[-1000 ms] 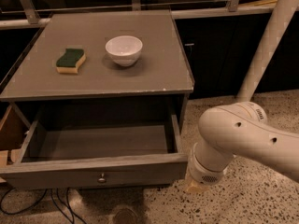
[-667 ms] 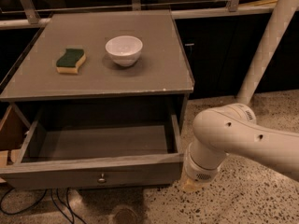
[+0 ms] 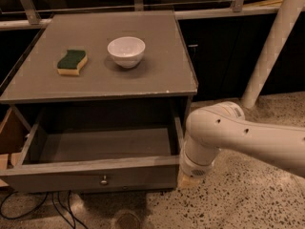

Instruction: Close top drawer

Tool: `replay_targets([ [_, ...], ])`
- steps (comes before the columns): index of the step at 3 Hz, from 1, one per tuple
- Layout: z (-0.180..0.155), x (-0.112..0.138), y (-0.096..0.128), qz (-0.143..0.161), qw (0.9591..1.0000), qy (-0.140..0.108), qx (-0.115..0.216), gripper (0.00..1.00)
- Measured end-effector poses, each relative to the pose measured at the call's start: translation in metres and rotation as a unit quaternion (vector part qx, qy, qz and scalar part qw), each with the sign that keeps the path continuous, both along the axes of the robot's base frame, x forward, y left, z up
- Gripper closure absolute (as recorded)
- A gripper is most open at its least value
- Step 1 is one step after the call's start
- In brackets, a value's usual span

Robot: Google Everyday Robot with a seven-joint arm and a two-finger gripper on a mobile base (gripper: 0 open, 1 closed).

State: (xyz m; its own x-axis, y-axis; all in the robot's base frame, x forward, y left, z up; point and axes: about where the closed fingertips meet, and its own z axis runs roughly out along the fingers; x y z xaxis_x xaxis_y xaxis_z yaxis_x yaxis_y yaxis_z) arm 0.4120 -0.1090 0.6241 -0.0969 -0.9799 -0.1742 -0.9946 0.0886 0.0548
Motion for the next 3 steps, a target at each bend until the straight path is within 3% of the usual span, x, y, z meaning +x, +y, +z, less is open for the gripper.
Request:
replay_targets([
  [3, 0.026, 0.067, 0.012, 0.002, 0.9984, -0.056, -0.01, 1.0],
])
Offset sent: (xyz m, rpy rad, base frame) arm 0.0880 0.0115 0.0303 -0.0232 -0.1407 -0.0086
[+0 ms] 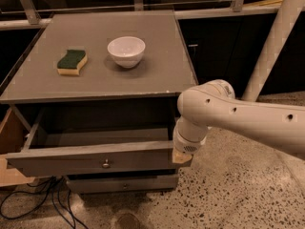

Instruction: Close top drawer

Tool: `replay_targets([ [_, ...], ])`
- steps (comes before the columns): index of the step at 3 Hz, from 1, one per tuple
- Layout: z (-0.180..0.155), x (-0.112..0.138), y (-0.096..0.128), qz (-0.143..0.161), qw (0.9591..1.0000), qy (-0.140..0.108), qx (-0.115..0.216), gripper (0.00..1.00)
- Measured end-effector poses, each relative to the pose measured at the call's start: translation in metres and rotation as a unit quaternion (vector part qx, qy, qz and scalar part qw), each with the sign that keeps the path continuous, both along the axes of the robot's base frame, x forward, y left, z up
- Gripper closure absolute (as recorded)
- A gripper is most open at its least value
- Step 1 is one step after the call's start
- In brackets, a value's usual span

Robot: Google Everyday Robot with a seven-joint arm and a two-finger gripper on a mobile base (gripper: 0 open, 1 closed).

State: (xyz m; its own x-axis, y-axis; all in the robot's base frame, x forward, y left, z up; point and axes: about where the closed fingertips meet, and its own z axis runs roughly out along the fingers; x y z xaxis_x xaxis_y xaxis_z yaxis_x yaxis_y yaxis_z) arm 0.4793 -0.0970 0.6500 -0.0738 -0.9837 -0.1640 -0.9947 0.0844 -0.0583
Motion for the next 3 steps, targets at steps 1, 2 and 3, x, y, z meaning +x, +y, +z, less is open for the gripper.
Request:
replay_targets([
  [1, 0.001, 0.002, 0.001, 0.001, 1.0, -0.002, 0.0, 1.0],
  [2, -0.003, -0.041, -0.02, -0.013, 0.9997, 0.022, -0.007, 1.0],
  [3, -0.006, -0.039, -0.02, -0.016, 0.9996, 0.022, -0.01, 1.0],
])
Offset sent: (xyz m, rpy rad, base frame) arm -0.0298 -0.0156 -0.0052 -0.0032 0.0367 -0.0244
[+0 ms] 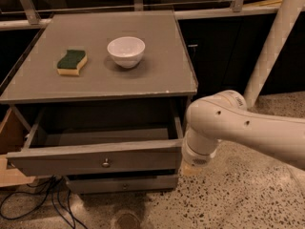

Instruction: Close top drawer

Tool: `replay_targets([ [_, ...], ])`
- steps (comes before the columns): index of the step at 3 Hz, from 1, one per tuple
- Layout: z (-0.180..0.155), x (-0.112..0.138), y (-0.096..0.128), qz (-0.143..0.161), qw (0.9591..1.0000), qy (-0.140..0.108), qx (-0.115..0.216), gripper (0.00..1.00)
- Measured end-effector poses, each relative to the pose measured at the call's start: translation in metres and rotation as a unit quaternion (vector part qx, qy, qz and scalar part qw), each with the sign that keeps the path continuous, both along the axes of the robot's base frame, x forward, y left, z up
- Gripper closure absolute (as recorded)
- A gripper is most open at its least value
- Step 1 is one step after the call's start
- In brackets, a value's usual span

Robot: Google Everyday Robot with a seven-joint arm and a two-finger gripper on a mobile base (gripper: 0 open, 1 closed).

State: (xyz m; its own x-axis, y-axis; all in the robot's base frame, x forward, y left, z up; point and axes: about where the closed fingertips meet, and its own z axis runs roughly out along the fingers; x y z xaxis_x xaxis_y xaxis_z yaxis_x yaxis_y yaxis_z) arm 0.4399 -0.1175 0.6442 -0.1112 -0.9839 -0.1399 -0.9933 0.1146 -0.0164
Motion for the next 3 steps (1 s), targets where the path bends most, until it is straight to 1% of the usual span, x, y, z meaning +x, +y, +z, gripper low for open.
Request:
replay_targets([
  [1, -0.01, 0.021, 0.008, -0.008, 0.9999, -0.005, -0.009, 1.0],
  [2, -0.016, 0.049, 0.018, -0.014, 0.9995, -0.024, -0.015, 1.0],
  [3, -0.022, 0.065, 0.025, -0.019, 0.999, -0.035, -0.019, 1.0],
])
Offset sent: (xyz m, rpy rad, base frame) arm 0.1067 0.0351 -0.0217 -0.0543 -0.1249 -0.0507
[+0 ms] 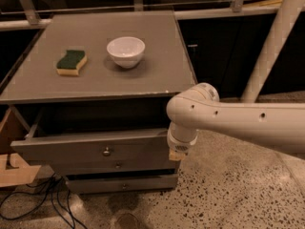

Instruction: Close top drawer

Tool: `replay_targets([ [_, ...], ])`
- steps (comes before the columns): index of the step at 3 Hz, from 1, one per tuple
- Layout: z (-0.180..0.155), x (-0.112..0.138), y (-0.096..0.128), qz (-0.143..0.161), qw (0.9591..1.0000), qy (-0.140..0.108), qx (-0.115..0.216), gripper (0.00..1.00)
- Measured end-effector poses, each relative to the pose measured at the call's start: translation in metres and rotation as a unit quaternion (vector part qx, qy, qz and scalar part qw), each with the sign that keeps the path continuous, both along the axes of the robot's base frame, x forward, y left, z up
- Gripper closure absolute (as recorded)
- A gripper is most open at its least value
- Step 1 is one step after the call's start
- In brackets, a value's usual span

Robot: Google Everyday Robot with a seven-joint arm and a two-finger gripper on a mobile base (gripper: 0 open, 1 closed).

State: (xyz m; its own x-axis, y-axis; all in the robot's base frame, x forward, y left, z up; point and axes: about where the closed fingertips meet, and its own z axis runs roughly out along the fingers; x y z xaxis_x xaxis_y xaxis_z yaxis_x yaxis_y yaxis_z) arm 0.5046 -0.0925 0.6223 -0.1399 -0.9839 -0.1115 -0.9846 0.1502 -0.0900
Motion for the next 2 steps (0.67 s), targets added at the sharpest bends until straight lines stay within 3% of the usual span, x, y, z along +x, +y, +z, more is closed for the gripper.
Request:
replay_targets([
  [1, -0.0048, 0.0201, 0.0059, -0.005, 0.9999, -0.014, -0.004, 1.0],
  [2, -0.0048, 0.0193, 0.0059, -0.005, 0.9999, -0.014, -0.004, 1.0],
])
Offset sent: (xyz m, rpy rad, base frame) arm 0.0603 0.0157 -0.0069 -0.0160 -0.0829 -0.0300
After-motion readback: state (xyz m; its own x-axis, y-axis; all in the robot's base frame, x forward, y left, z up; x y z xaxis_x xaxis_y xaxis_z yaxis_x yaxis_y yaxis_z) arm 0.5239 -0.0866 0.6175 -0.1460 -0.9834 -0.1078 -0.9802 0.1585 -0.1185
